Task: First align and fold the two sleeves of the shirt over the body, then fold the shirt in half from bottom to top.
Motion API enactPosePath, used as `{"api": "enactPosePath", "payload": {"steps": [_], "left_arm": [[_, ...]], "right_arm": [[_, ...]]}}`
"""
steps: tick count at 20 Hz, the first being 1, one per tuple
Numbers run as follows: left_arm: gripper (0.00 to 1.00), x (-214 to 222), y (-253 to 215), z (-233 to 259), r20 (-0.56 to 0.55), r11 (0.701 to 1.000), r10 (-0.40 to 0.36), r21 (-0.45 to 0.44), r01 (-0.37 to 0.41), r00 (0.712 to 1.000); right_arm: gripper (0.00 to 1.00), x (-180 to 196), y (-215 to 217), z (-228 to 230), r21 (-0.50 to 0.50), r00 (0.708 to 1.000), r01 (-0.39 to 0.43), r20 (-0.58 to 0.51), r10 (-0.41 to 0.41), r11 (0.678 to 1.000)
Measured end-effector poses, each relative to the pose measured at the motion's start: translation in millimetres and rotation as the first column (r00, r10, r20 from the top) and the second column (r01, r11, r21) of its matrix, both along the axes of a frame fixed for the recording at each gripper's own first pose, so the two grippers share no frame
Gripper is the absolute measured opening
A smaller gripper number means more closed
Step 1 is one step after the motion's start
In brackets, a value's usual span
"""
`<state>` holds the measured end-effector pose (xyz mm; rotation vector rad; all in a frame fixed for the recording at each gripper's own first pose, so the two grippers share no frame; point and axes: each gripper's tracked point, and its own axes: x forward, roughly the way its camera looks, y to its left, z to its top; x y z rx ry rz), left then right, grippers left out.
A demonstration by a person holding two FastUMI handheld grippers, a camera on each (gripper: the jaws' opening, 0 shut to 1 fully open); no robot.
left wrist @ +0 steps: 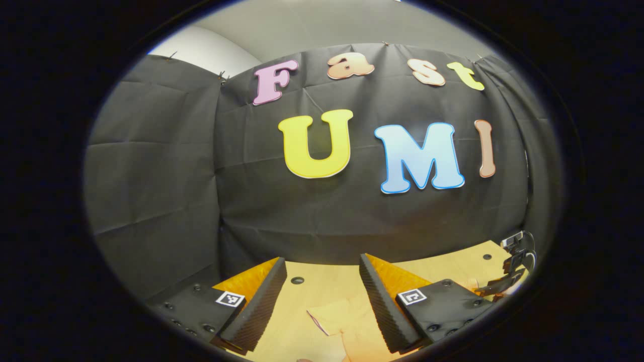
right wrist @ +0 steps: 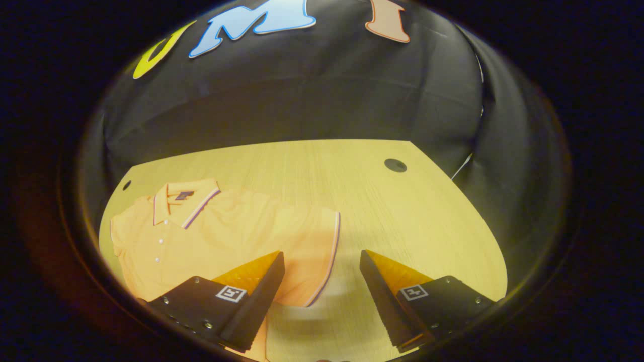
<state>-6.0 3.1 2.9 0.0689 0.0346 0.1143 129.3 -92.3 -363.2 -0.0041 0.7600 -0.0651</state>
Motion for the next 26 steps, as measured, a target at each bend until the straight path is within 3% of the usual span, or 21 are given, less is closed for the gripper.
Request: {"api": "enactPosePath", "payload": {"steps": [6,9,10,12,13,14,16,17,18,19,26], "left_arm": [[0.94,4.5,-2.4,3.5,0.003,1.000,0.001,0.015,-0.001,1.000],[0.94,4.1,-4.4,4.7,0.007,1.000,-0.002,0.016,0.002,1.000],[0.94,4.6,-4.8,4.7,0.008,1.000,-0.003,0.014,0.003,1.000],[0.94,6.4,-6.5,3.8,0.006,1.000,-0.005,0.008,0.004,1.000],[0.94,5.4,-6.3,2.1,0.005,1.000,-0.006,0.004,0.006,1.000],[0.94,6.5,-6.1,1.3,0.004,1.000,-0.005,0.004,0.005,1.000],[0.94,6.9,-6.5,1.6,0.002,1.000,-0.004,0.001,0.004,1.000],[0.94,7.2,-5.1,0.8,0.001,1.000,-0.002,-0.001,0.002,1.000],[0.94,6.3,-3.6,0.0,0.001,1.000,0.000,-0.005,0.000,1.000],[0.94,5.2,-2.3,-1.1,0.000,1.000,0.002,-0.009,-0.002,1.000],[0.94,0.5,9.2,-6.5,-0.010,0.999,0.022,-0.031,-0.022,1.000]], "right_arm": [[0.95,-4.4,6.3,-23.8,0.006,0.999,-0.011,-0.050,0.011,1.000],[0.88,-5.2,10.8,-26.1,0.056,0.999,0.003,-0.054,0.000,0.998],[0.81,-3.7,9.4,-27.7,0.056,0.998,-0.005,-0.057,0.008,0.998],[0.82,-2.7,13.3,-27.5,0.069,0.998,-0.029,-0.058,0.033,0.997],[0.48,-1.9,14.2,-28.3,0.076,0.998,-0.021,-0.056,0.025,0.997],[0.42,-1.8,13.6,-28.0,0.083,0.998,-0.007,-0.064,0.013,0.997],[0.42,-0.8,18.2,-28.8,0.124,0.997,0.017,-0.083,-0.007,0.992],[0.12,0.2,18.8,-27.3,0.134,0.997,0.029,-0.076,-0.019,0.991],[0.12,0.9,21.7,-28.3,0.152,0.996,0.025,-0.083,-0.012,0.988],[0.01,0.6,22.7,-27.7,0.158,0.996,0.033,-0.083,-0.020,0.987],[0.00,5.3,23.8,-17.4,0.109,0.994,0.047,-0.104,-0.036,0.993]]}}
